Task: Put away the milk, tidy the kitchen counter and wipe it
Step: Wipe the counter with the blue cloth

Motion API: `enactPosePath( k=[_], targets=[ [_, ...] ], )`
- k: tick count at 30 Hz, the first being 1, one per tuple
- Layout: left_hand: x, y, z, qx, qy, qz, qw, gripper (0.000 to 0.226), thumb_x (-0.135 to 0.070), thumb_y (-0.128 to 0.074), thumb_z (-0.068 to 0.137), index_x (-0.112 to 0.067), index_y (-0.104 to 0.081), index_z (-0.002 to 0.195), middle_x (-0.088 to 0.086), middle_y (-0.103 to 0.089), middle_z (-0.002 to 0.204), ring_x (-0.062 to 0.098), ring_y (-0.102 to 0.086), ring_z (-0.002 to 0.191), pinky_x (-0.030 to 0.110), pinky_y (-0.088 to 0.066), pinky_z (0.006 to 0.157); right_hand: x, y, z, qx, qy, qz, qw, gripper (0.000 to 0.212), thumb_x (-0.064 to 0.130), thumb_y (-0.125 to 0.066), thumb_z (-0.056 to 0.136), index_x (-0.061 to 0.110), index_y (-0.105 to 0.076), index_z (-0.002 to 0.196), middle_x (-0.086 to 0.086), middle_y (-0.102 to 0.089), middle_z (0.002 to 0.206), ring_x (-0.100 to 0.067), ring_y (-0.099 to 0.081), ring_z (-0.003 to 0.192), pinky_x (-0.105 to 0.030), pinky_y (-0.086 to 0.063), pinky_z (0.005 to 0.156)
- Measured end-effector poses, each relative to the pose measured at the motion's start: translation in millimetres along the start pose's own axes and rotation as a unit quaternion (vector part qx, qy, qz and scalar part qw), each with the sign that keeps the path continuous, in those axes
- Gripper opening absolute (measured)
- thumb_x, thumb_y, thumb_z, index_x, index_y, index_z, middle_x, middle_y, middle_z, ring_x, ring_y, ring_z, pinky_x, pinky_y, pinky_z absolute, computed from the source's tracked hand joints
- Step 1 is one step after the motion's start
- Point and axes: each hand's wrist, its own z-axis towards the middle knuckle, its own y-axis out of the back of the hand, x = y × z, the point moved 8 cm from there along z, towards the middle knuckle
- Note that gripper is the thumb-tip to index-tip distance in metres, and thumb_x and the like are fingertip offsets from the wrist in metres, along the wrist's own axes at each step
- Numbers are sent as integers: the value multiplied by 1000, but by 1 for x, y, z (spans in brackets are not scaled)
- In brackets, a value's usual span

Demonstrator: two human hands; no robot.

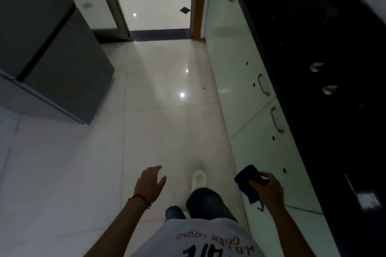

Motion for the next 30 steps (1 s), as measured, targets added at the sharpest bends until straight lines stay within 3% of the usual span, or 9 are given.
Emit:
enactPosePath(
  k=[6,10,14,15,19,22,25,30],
  targets=[
    [29,46,77,21,84,-32,996,47,-30,-45,93,-11,-37,135,13,-43,139,25,-39,129,36,-33,108,68,-42,81,40,-12,-12,999,48,12,-76,73,2,-57,115,-24,-63,115,-35,-62,96,-37,-52,75],
    [56,91,106,17,160,-66,985,45,-26,-47,93,-6,-40,132,18,-47,136,29,-43,125,34,-35,105,147,-66,135,78,2,-30,996,49,10,-75,74,1,-55,117,-24,-62,116,-32,-62,91,-31,-49,69],
    [73,141,142,-34,215,-126,968,42,-25,-50,91,-6,-46,128,19,-51,130,30,-50,117,32,-48,85,240,-92,185,116,44,-32,992,47,7,-73,75,2,-54,118,-23,-63,112,-29,-61,87,-28,-49,67],
    [75,151,151,-45,221,-140,964,41,-24,-51,91,-5,-47,127,20,-52,129,31,-51,116,34,-47,88,261,-99,194,124,53,-36,990,47,7,-72,75,3,-53,118,-21,-63,111,-26,-60,84,-26,-48,65],
    [80,174,195,-55,243,-189,950,39,-20,-53,90,-2,-49,125,23,-54,127,33,-52,115,37,-41,98,333,-124,232,136,76,-32,987,46,12,-70,76,12,-53,118,-10,-60,97,-18,-56,71,-21,-44,48],
    [83,192,247,-33,243,-198,949,39,-21,-52,91,-3,-49,125,22,-54,127,31,-51,116,35,-42,96,367,-144,261,126,69,-28,989,45,13,-71,75,13,-54,117,-8,-60,98,-19,-56,75,-19,-42,48],
    [81,228,308,-16,235,-190,953,39,-24,-50,92,-5,-49,126,20,-54,127,31,-51,115,34,-47,84,387,-156,284,101,36,-25,994,46,11,-72,75,11,-54,117,-13,-62,102,-22,-57,78,-20,-44,54],
    [56,317,426,3,170,-144,975,37,-24,-52,91,-5,-51,123,20,-57,124,30,-53,113,31,-43,89,407,-156,308,49,-33,2,998,45,11,-71,76,10,-53,118,-19,-63,112,-23,-58,79,-20,-42,48]
  ],
)
